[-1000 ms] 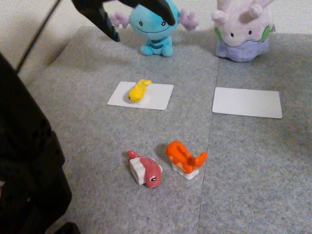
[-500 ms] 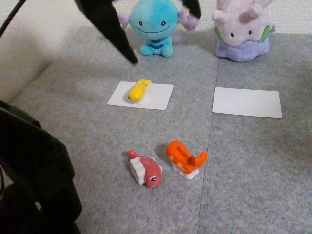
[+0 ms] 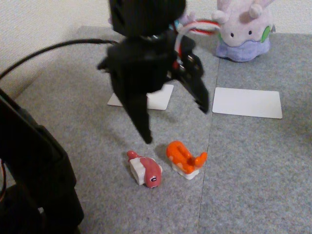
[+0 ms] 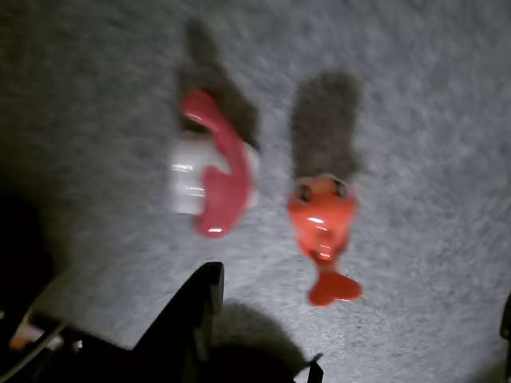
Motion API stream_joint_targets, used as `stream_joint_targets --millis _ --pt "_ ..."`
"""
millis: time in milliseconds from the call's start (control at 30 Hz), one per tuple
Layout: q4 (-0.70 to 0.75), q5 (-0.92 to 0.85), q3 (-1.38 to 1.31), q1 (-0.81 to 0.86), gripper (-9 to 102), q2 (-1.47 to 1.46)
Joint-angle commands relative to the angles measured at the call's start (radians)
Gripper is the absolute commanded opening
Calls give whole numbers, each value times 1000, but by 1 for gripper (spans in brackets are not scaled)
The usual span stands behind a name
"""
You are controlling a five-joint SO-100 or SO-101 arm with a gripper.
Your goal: Wooper wants to eat egg sudhi, and Goomy wants to eat shrimp sushi
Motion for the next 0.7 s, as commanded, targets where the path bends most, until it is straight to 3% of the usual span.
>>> stream_joint_targets --millis 0,233,400,667 --pt "-64 -9 2 25 40 -48" --pt "-138 -9 2 26 39 -187" --pt "-118 -41 2 17 30 -207" --pt "-123 -87 3 31 30 -216"
